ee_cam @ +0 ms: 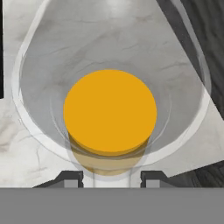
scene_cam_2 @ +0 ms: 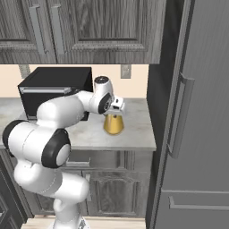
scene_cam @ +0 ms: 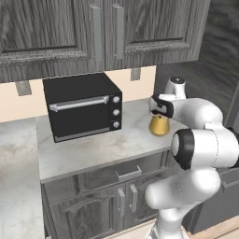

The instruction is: There is a tray on the dining counter. Grab the cup, mug, and pitcher and place them on the tray. The pitcher may be placed next to the tray if it cannot fit the tray.

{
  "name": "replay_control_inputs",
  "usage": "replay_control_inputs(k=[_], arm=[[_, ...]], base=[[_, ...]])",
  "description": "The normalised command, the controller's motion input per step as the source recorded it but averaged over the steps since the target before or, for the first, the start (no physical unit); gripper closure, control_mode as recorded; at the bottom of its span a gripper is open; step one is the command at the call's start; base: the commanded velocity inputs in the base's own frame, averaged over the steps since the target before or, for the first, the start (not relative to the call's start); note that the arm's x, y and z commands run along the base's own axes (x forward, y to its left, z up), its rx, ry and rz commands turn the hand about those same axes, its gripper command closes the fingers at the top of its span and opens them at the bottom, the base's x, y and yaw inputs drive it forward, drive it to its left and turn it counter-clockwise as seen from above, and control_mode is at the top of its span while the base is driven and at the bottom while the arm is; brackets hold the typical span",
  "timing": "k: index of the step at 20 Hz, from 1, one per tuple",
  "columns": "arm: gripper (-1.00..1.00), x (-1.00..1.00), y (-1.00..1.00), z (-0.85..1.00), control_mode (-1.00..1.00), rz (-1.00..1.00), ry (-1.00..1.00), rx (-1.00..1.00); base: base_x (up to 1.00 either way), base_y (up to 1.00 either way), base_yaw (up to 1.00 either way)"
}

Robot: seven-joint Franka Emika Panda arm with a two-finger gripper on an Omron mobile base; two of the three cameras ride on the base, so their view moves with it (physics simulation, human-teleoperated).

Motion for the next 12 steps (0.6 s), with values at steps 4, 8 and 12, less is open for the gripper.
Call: replay_control_inputs(k=[4,8,12], arm=[[1.0,-0.48,-0.02,0.46,-1.0,0.01,-0.01,0.0],[1.0,-0.51,0.0,0.37,-1.0,0.02,0.0,0.0],[1.0,-0.58,0.0,0.3,-1.0,0.02,-0.01,0.0]], base=[[0.0,0.0,0.0],[0.0,0.0,0.0],[0.0,0.0,0.0]])
